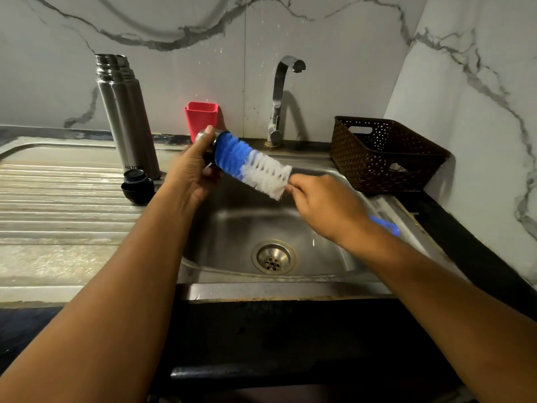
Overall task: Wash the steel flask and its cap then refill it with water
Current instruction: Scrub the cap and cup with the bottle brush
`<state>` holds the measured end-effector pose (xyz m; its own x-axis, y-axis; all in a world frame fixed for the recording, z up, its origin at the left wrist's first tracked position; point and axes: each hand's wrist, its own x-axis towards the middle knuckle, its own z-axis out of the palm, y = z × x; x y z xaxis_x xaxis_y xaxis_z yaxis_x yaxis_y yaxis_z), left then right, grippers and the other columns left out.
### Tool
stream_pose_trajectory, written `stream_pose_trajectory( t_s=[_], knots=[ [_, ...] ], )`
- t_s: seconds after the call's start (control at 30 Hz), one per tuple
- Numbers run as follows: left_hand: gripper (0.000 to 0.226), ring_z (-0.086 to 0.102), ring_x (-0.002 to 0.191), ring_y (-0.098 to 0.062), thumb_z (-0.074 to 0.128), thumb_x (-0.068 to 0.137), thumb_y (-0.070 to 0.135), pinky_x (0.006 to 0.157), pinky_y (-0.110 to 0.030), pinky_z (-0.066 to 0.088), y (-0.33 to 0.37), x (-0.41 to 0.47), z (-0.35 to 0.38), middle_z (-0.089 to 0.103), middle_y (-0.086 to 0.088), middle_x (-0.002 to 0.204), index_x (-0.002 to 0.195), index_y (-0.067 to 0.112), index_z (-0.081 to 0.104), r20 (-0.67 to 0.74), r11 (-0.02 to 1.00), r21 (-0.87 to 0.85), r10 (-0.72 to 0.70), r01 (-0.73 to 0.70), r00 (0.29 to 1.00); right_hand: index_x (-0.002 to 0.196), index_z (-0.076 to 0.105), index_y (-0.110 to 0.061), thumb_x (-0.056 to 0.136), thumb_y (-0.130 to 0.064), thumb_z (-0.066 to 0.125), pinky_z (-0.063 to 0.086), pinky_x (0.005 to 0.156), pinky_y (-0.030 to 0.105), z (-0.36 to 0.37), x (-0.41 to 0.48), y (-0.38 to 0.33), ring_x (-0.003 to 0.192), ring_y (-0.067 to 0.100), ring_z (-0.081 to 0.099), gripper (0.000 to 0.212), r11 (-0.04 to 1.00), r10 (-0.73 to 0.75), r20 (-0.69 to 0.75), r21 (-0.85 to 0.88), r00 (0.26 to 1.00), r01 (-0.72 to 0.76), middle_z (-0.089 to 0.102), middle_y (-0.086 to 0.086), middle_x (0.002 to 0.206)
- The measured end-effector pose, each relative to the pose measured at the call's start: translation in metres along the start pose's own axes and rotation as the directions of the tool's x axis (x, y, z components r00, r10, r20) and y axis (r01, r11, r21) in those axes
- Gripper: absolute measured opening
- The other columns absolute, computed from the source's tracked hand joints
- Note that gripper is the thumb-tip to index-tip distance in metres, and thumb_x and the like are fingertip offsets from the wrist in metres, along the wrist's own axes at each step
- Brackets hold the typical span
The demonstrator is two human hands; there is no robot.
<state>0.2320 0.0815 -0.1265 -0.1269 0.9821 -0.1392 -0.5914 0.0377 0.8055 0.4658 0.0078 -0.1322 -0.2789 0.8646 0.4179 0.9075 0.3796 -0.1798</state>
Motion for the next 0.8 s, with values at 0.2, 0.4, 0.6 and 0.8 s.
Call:
stream_pose_trajectory(
  t_s=[0.2, 0.4, 0.6, 0.8],
  knots=[
    [0.053, 0.079, 0.086, -0.026, 0.088, 0.08, 0.036, 0.075, -0.039, 0.066, -0.003, 0.005, -0.002, 0.08, -0.009, 0.092, 0.117, 0.006, 0.065, -0.055, 1.0, 0.002, -0.018, 0.018, 0.998, 0.1, 0.066, -0.02, 0.103, -0.027, 0.055, 0.033, 0.048, 0.029, 0.007, -0.008, -0.002, 0.052, 0.02, 0.053, 0.014, 0.952, -0.158, -0.125, -0.284, 0.979, 0.117, 0.061, -0.002, 0.065],
    [0.036, 0.074, 0.108, -0.03, 0.076, 0.091, 0.029, 0.093, -0.049, 0.061, 0.001, 0.001, 0.0, 0.074, -0.015, 0.12, 0.117, 0.008, 0.062, 0.145, 0.997, -0.071, -0.004, 0.015, 0.989, 0.108, 0.072, -0.014, 0.104, -0.031, 0.05, 0.009, 0.039, 0.019, -0.022, 0.002, -0.003, 0.046, 0.005, 0.013, 0.028, 0.12, -0.049, 0.714, 0.699, 0.699, -0.705, 0.027, -0.007, 0.057],
    [0.026, 0.072, 0.112, -0.029, 0.075, 0.093, 0.023, 0.094, -0.047, 0.061, 0.008, 0.001, -0.005, 0.073, -0.01, 0.116, 0.112, 0.01, 0.064, 0.109, 0.991, -0.121, 0.076, -0.063, 0.991, 0.113, 0.071, -0.017, 0.099, -0.025, 0.067, 0.03, 0.04, 0.02, -0.018, 0.004, 0.001, 0.049, 0.007, 0.039, 0.017, 0.649, 0.147, 0.429, 0.639, 0.891, -0.414, 0.056, 0.003, 0.072],
    [0.023, 0.07, 0.108, -0.03, 0.079, 0.091, 0.024, 0.096, -0.049, 0.06, 0.004, 0.005, -0.008, 0.069, -0.012, 0.112, 0.1, 0.011, 0.062, -0.024, 0.991, -0.126, 0.037, -0.039, 0.999, 0.101, 0.06, -0.019, 0.098, -0.039, 0.064, 0.04, 0.055, 0.032, -0.017, -0.008, 0.02, 0.066, 0.023, 0.058, 0.021, 0.976, -0.009, -0.221, -0.215, 0.975, -0.04, 0.064, -0.001, 0.082]
  ],
)
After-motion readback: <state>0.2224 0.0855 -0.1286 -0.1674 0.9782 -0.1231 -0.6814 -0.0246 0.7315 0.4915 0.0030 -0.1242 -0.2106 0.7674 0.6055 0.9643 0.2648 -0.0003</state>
